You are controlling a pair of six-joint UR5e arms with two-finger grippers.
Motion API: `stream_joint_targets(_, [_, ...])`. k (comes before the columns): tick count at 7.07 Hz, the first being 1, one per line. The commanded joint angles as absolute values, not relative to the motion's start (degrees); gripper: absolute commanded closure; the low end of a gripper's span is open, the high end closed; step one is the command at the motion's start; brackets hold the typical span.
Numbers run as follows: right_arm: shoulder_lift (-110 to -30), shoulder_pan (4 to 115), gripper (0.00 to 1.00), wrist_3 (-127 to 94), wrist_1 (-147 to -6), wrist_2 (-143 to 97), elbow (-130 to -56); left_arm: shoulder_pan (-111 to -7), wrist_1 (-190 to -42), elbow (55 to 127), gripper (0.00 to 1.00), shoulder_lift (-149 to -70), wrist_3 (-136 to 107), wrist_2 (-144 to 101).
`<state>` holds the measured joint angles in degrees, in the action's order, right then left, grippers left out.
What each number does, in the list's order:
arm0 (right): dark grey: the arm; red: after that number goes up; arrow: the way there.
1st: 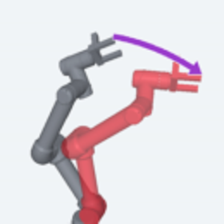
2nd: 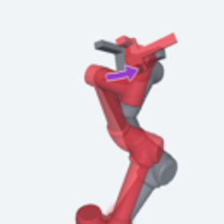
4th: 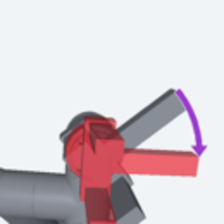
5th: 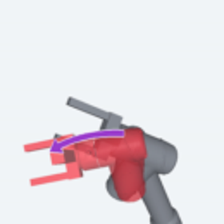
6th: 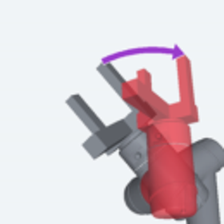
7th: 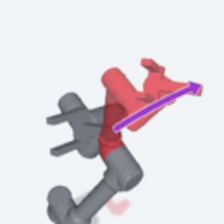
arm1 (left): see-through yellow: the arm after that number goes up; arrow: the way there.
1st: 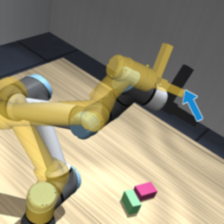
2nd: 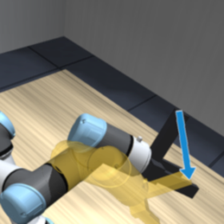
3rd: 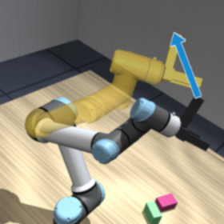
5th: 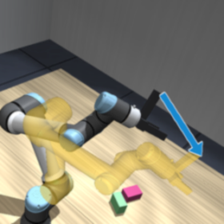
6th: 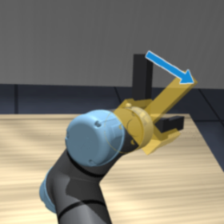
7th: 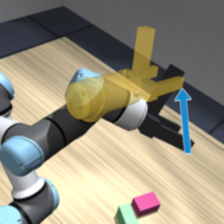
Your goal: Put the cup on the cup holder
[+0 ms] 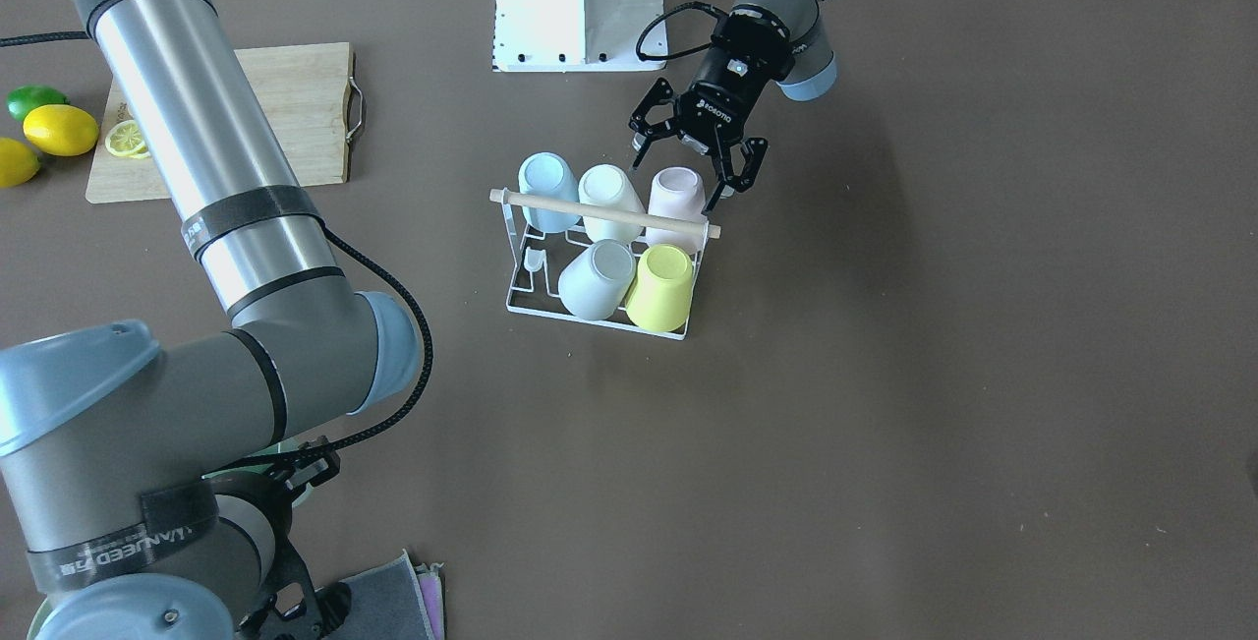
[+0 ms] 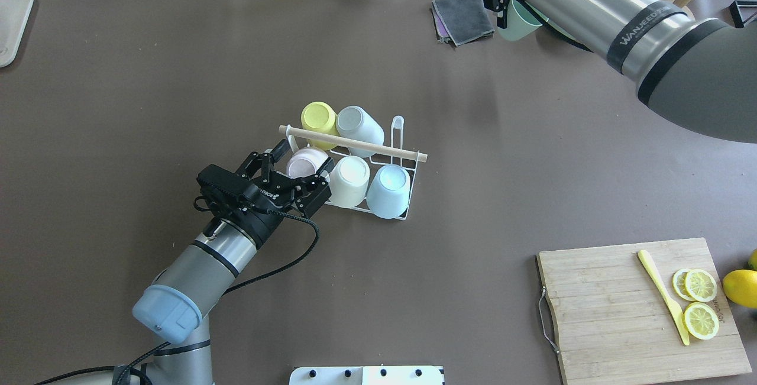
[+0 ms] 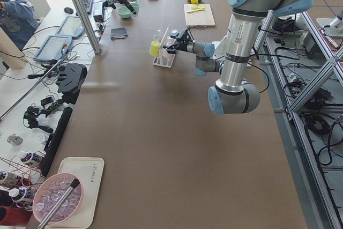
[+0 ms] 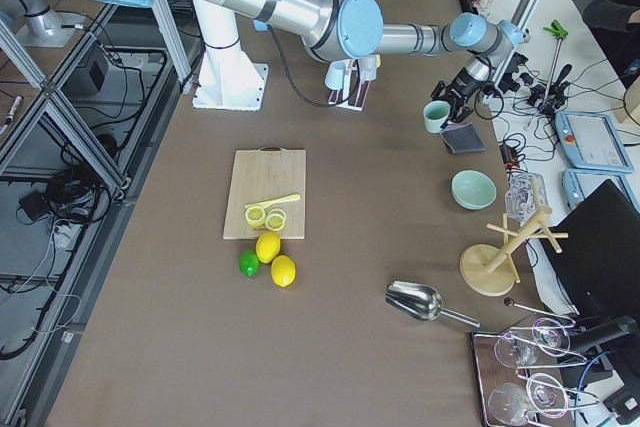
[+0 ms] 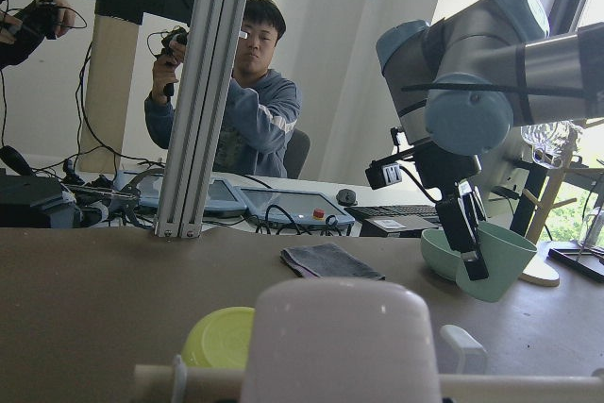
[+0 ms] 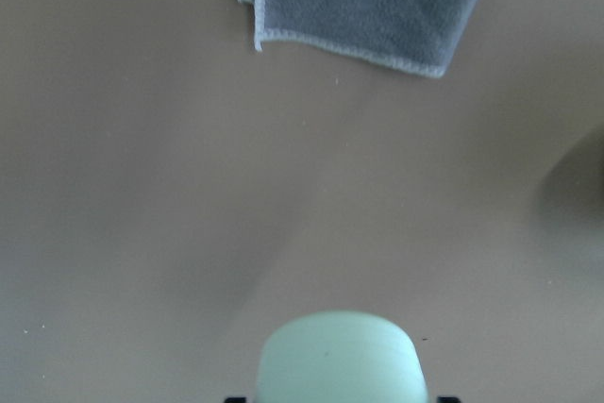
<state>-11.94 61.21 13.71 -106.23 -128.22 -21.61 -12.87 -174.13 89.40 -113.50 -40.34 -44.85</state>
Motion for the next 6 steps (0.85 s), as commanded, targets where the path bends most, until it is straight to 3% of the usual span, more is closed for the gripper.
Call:
stream_joint_targets(1, [-15.5, 64.1, 1.0, 10.4, -103.1, -128.4, -32.7, -12.8, -174.1, 95.2, 0.02, -108.2, -39.7, -45.0])
stream_joint_targets(4, [-22.4, 65.6, 1.0, -5.2, -87.3, -130.6, -47.1, -12.6, -174.1, 101.9, 0.02, -91.4, -40.5, -46.8])
stream_joint_targets(6, [-31.6, 65.7, 1.0, -17.9, -69.5, -130.6, -56.0, -13.4, -173.2, 103.4, 0.02, -82.9, -40.6, -50.8])
